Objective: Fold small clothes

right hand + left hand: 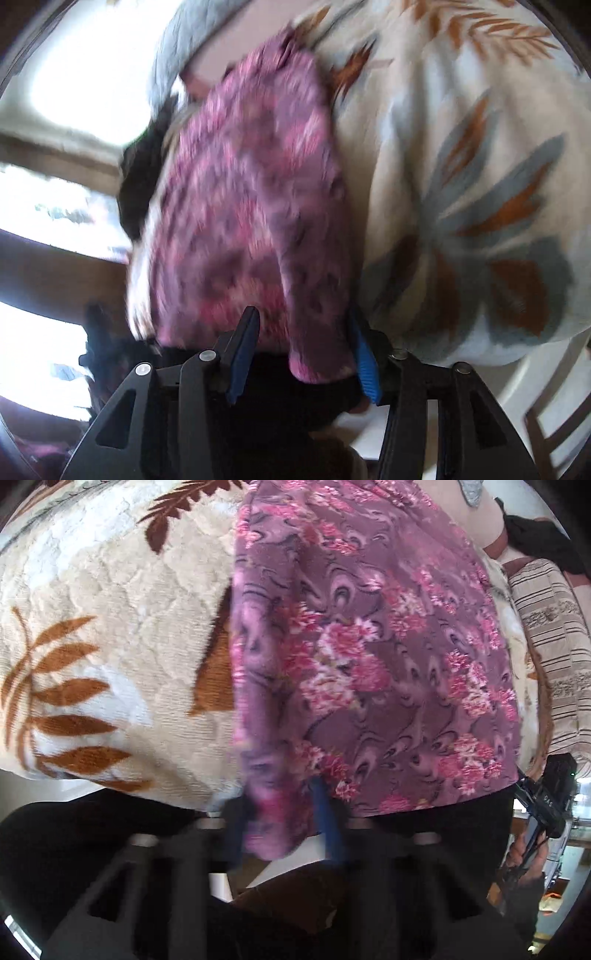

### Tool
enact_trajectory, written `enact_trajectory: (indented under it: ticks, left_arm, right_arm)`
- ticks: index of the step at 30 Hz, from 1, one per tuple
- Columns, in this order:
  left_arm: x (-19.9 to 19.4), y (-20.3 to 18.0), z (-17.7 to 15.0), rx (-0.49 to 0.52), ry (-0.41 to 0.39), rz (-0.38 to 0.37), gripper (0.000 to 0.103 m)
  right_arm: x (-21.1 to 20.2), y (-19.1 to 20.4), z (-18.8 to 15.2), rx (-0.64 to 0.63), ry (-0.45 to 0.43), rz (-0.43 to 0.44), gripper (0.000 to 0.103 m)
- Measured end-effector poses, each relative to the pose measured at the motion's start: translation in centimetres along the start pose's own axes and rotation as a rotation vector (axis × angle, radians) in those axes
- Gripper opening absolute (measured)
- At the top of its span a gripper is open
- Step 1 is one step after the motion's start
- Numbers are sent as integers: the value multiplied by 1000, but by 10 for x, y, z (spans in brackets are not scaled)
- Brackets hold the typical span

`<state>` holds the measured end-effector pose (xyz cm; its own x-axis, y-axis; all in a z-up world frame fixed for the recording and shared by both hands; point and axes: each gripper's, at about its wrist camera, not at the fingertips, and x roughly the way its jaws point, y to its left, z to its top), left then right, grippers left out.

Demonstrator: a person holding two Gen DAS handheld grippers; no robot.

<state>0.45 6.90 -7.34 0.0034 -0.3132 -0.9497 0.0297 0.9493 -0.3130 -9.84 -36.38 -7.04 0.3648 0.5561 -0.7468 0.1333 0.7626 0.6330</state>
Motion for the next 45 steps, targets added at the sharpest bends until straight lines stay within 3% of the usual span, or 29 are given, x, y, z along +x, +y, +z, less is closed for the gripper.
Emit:
enact_trajectory:
  ticks: [1,6,11,23,34,45]
  left_arm:
    - [-2,2,0,-11,5,-32,4]
    - [-22,2,4,-35,-23,-173,3]
    - [-44,0,17,-64,-73,-282,3]
    - [-90,-3,80,-71,-211,-362,3]
    - [-106,8,197,-168,-344,-397,3]
    - [-77,3,338,-185,-367,-339,3]
  right_arm:
    - [0,2,0,-11,-3,3,5]
    - [-28,14,5,-6,-158,134,5]
    - [-47,33,21,-37,-239,163,5]
    - [-61,60,82,-55,-377,173,5]
    - [-25,63,194,27,-461,197,5]
    - [38,43,311,128,-496,159,5]
